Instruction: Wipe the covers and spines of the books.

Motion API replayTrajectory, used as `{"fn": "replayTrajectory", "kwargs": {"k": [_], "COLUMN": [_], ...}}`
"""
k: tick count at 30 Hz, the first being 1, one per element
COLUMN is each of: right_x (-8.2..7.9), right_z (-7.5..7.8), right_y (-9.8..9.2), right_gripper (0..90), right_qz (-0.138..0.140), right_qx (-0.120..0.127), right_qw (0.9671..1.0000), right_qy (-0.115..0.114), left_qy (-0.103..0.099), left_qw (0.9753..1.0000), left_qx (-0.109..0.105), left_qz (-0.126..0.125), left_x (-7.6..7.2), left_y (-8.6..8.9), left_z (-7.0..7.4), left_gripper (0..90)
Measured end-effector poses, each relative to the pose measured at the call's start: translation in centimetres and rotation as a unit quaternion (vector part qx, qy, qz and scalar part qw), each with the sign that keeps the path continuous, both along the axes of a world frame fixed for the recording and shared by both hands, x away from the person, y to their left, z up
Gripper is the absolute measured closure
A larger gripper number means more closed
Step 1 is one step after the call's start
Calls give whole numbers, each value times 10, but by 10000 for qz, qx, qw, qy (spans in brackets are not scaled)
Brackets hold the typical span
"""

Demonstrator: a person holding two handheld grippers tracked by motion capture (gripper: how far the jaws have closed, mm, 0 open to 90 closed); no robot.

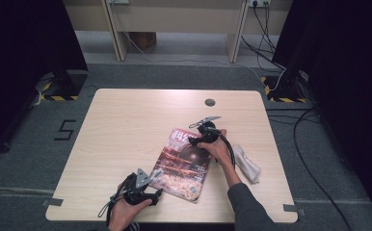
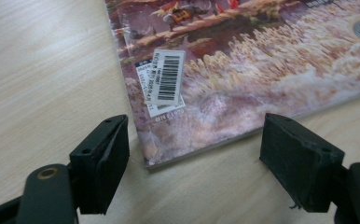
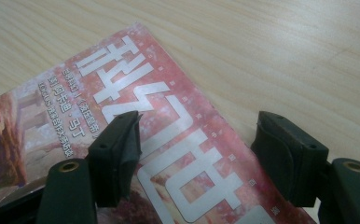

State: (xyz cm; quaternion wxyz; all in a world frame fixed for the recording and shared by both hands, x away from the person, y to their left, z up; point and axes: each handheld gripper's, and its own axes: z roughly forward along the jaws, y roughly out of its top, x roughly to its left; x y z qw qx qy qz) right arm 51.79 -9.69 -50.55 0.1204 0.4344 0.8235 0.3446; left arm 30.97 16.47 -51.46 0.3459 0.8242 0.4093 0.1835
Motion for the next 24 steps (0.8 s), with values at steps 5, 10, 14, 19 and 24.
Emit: {"fn": "replayTrajectory", "kwargs": {"k": [5, 10, 14, 19, 24], "right_x": [-10, -24, -40, -62, -86], "right_z": [2, 3, 5, 6, 5], "right_y": [-6, -22, -35, -48, -59], "right_gripper": [323, 323, 324, 322, 322], "right_qz": [168, 232, 240, 276, 364], "right_qx": [-159, -155, -258, -333, -296], "right_qw": [9997, 9996, 9994, 9991, 9989], "right_qy": [-33, 13, 36, 51, 48], "left_qy": [72, 59, 22, -70, -99], "left_qw": [9999, 9999, 9996, 9987, 9972], "left_qx": [-85, 17, 132, 254, 290], "left_qz": [80, 144, 241, 444, 688], "left_x": [3, 8, 16, 29, 40], "left_y": [3, 9, 16, 26, 33], "left_z": [2, 4, 4, 4, 4], "left_gripper": [216, 190, 156, 146, 146]}}
